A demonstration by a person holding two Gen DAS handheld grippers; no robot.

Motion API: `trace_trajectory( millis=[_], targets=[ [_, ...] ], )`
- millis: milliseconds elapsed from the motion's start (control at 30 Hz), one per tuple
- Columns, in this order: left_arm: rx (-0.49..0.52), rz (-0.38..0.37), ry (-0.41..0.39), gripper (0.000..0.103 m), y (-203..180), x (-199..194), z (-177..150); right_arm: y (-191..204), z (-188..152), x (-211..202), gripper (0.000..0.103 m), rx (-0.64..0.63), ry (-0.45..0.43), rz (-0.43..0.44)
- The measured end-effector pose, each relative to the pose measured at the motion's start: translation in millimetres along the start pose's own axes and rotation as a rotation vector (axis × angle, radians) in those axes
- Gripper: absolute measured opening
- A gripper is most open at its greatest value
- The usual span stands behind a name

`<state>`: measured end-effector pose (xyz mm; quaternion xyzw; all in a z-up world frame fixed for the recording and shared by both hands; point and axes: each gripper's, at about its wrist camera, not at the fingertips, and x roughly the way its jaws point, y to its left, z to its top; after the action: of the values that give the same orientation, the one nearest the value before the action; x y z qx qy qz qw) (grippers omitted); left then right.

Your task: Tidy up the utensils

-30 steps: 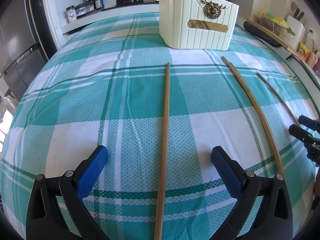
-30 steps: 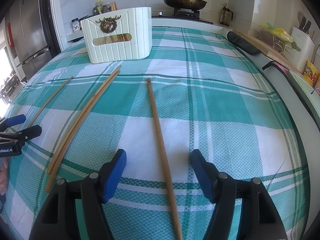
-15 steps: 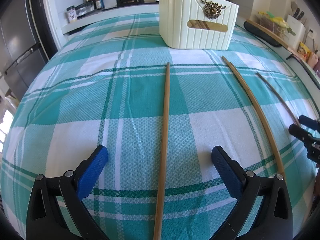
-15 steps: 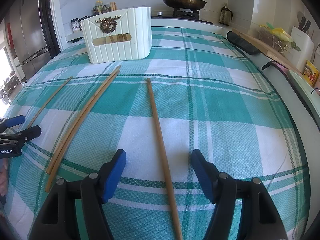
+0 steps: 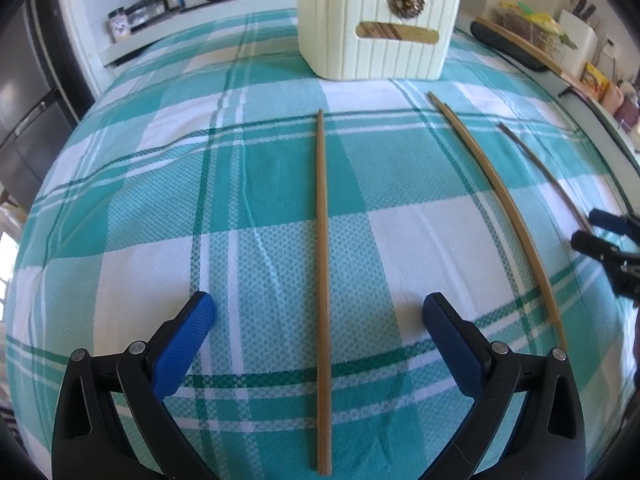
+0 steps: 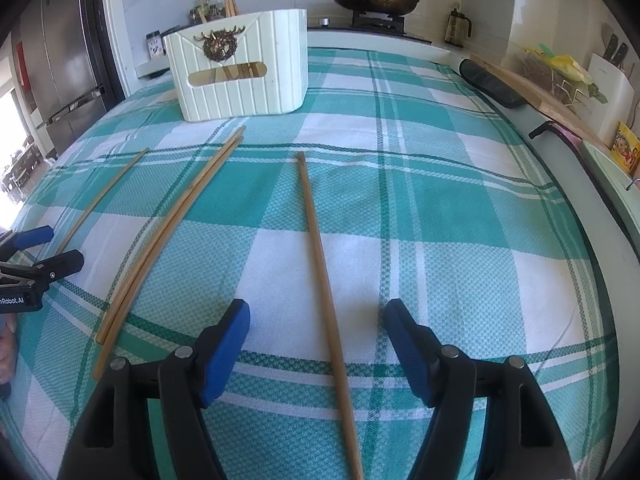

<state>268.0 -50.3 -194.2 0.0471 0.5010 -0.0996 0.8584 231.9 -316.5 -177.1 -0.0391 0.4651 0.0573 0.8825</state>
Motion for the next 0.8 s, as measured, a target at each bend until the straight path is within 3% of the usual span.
trace_trajectory(
  millis=[100,167,233,267,333,400,500,567,600,633,700,800],
  targets=[
    [0.096,-0.049,0.084,0.102,2.7,-4.0,10.6,-10.7,11.1,-1.8,0.071,0.015,0.109,0.063],
    [0.155,-0.027,0.081,0.102,4.1,-7.0,23.0,-18.7,18.7,-1.9,0.071,0.014,0.151,0.106],
    [0.206,-0.001,0.102,0.101,3.4,-1.1,38.3,-21.7,28.6,3.4,0.071,-0.024,0.181,0.085],
    [0.213,0.002,0.109,0.099,4.2,3.1,45.5,-21.2,34.8,7.8,0.070,-0.051,0.192,0.067],
    [0.202,-0.006,0.125,0.089,8.6,14.2,61.4,-17.0,45.3,17.4,0.054,-0.097,0.212,0.067],
    [0.174,-0.026,0.160,0.086,14.4,28.3,74.2,-9.8,56.2,28.9,0.046,-0.122,0.240,0.094],
    [0.131,-0.050,0.186,0.078,19.1,43.9,91.3,2.4,73.6,42.9,0.045,-0.163,0.239,0.077],
    [0.136,-0.044,0.181,0.068,15.1,47.3,101.2,6.4,86.8,52.0,0.033,-0.160,0.234,0.084],
    [0.146,-0.050,0.174,0.050,11.6,47.6,104.5,7.1,93.0,55.9,0.024,-0.152,0.227,0.081],
    [0.163,-0.054,0.163,0.030,7.3,46.9,106.8,7.5,99.3,59.1,0.009,-0.148,0.218,0.073],
    [0.172,-0.067,0.158,0.007,3.2,46.1,108.4,7.4,109.0,65.6,0.006,-0.126,0.208,0.081],
    [0.144,-0.068,0.121,0.004,5.8,36.4,103.4,4.2,112.4,61.2,0.006,-0.084,0.160,0.115]
  ],
)
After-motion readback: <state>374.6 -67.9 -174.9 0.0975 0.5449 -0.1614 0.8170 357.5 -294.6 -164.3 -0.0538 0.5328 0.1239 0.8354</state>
